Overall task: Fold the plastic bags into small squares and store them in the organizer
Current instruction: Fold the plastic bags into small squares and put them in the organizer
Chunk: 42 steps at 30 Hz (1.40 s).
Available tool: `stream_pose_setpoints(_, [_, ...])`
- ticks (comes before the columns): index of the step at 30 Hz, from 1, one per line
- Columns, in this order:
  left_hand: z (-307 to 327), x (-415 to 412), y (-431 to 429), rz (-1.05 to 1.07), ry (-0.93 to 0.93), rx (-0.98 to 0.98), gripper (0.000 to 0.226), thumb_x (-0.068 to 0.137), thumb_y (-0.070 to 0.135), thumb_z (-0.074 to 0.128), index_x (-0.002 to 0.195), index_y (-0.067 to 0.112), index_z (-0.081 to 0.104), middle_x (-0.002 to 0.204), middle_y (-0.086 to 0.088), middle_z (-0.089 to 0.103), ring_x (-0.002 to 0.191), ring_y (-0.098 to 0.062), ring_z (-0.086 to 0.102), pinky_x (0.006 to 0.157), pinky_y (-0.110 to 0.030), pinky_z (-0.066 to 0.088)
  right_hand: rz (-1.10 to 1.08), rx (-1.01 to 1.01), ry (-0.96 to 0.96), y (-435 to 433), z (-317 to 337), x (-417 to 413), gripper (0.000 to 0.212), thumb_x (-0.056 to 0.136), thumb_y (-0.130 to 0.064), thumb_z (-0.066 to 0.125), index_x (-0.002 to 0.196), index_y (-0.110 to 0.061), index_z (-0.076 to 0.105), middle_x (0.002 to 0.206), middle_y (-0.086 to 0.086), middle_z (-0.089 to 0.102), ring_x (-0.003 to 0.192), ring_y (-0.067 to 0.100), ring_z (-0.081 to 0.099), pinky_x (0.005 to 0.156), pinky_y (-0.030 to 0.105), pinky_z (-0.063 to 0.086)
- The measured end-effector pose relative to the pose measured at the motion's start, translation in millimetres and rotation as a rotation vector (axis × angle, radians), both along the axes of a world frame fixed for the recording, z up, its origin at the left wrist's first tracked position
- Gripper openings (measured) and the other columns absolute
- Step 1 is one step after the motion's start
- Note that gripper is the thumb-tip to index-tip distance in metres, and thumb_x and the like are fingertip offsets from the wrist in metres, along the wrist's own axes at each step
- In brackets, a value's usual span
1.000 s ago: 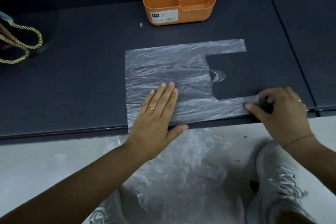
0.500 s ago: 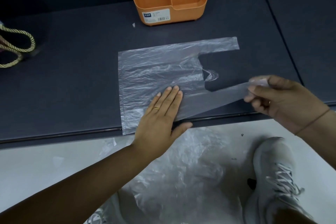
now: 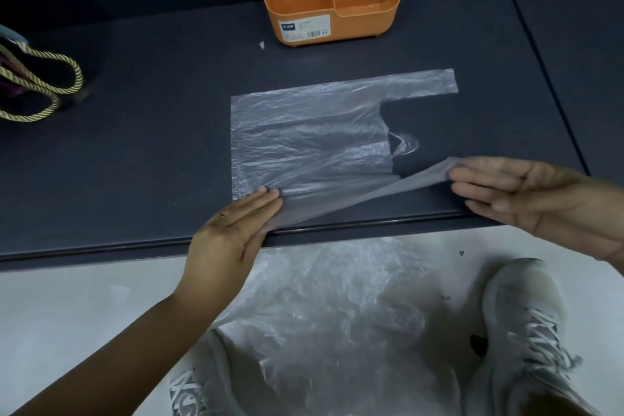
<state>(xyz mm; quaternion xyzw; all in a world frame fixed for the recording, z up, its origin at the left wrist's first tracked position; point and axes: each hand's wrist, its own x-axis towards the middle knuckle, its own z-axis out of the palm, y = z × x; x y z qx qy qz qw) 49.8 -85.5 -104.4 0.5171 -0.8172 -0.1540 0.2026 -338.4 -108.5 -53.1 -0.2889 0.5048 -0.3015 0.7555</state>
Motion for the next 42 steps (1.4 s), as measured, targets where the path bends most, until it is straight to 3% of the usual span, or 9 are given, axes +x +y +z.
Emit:
stream_pose_setpoints(6, [28.1, 14.9, 7.3, 0.094, 0.212, 0.204, 0.026, 0.096, 0.039, 0.058, 0.111, 0.024, 0.072, 0.117, 0.02, 0.067, 0.114, 0.007, 0.059, 0.1, -0.011, 0.042, -0.048, -0.077, 0.246, 2.6, -0.3, -0.7, 0.079, 0.019, -0.046, 0.098, 0.085, -0.009, 0.078, 0.09, 0.019, 0.073, 0.081, 0.025, 0.073, 0.068, 0.022, 0.057])
stream_pose_setpoints(11, [52.8, 5.4, -5.8, 0.488, 0.659, 0.454, 0.019, 0.07, 0.027, 0.07, 0.071, 0.045, 0.076, 0.078, 0.022, 0.073, 0.077, 0.01, 0.066, 0.073, -0.003, 0.045, -0.199, -0.191, 0.375, -16.5, 6.0, 7.3, 0.066, 0.012, -0.065, 0.09, 0.064, -0.026, 0.077, 0.063, -0.008, 0.067, 0.057, 0.001, 0.061, 0.061, 0.014, 0.055])
stream_pose_setpoints(16, [47.2, 0.7, -56.3, 0.679, 0.802, 0.42, 0.009, 0.082, 0.026, 0.073, 0.073, 0.028, 0.074, 0.068, 0.022, 0.07, 0.066, 0.01, 0.06, 0.069, -0.007, 0.045, -0.209, -0.333, 0.577, -62.5, 4.8, 17.6, 0.02, 0.079, -0.038, 0.073, 0.078, -0.018, 0.073, 0.062, -0.018, 0.066, 0.064, -0.002, 0.057, 0.058, 0.01, 0.046])
stream_pose_setpoints(20, [33.8, -2.3, -90.6, 0.721, 0.734, 0.358, 0.016, 0.089, 0.02, 0.072, 0.073, 0.022, 0.071, 0.061, 0.021, 0.067, 0.061, 0.01, 0.06, 0.063, -0.005, 0.044, -0.221, -0.453, 0.816, -101.6, -16.5, 15.3, 0.012, 0.09, -0.023, 0.067, 0.09, -0.012, 0.067, 0.054, -0.016, 0.059, 0.049, -0.009, 0.05, 0.054, 0.003, 0.038])
stream_pose_setpoints(25, [13.6, 2.1, -110.4, 0.714, 0.527, 0.276, 0.024, 0.089, 0.03, 0.071, 0.066, 0.026, 0.068, 0.066, 0.011, 0.066, 0.057, 0.004, 0.055, 0.062, -0.01, 0.044, -0.205, -0.511, 0.999, -123.9, -34.0, 19.2, 0.024, 0.088, -0.028, 0.069, 0.091, -0.004, 0.071, 0.086, 0.005, 0.063, 0.064, -0.003, 0.053, 0.061, -0.001, 0.037])
stream_pose_setpoints(30, [2.1, 6.0, -117.1, 0.721, 0.269, 0.175, 0.025, 0.089, 0.041, 0.067, 0.067, 0.03, 0.064, 0.068, 0.008, 0.065, 0.077, -0.02, 0.064, 0.08, -0.035, 0.054, -0.181, -0.506, 1.151, -130.8, -34.0, 29.6, 0.025, 0.087, -0.035, 0.07, 0.086, -0.01, 0.07, 0.085, 0.004, 0.064, 0.082, 0.013, 0.057, 0.076, 0.021, 0.041])
stream_pose_setpoints(34, [3.3, -0.5, -115.0, 0.791, 0.121, 0.065, 0.023, 0.089, 0.038, 0.067, 0.102, 0.019, 0.066, 0.112, -0.004, 0.062, 0.109, -0.029, 0.054, 0.098, -0.037, 0.04, -0.174, -0.493, 1.298, -133.5, -30.3, 37.1, 0.028, 0.086, -0.038, 0.069, 0.097, -0.013, 0.064, 0.1, 0.006, 0.064, 0.088, 0.015, 0.056, 0.083, 0.028, 0.047])
stream_pose_setpoints(37, [11.2, -13.7, -106.2, 0.575, 0.044, -0.125, 0.032, 0.097, 0.022, 0.054, 0.124, 0.007, 0.06, 0.137, -0.012, 0.051, 0.127, -0.031, 0.045, 0.104, -0.036, 0.029, -0.202, -0.698, 1.395, -135.1, -17.4, 60.1, 0.033, 0.089, -0.031, 0.064, 0.115, -0.011, 0.059, 0.125, 0.013, 0.05, 0.107, 0.026, 0.054, 0.095, 0.033, 0.044])
stream_pose_setpoints(42, [-3.0, -31.0, -93.8, 0.214, -0.212, 0.036, 0.057, 0.104, 0.033, 0.02, 0.15, 0.002, 0.031, 0.16, -0.014, 0.024, 0.15, -0.027, 0.017, 0.122, -0.037, 0.007, 0.281, -1.059, 1.062, -109.1, -7.1, 167.4, 0.044, 0.094, -0.013, 0.042, 0.136, 0.0, 0.049, 0.14, 0.02, 0.046, 0.13, 0.03, 0.043, 0.109, 0.022, 0.023])
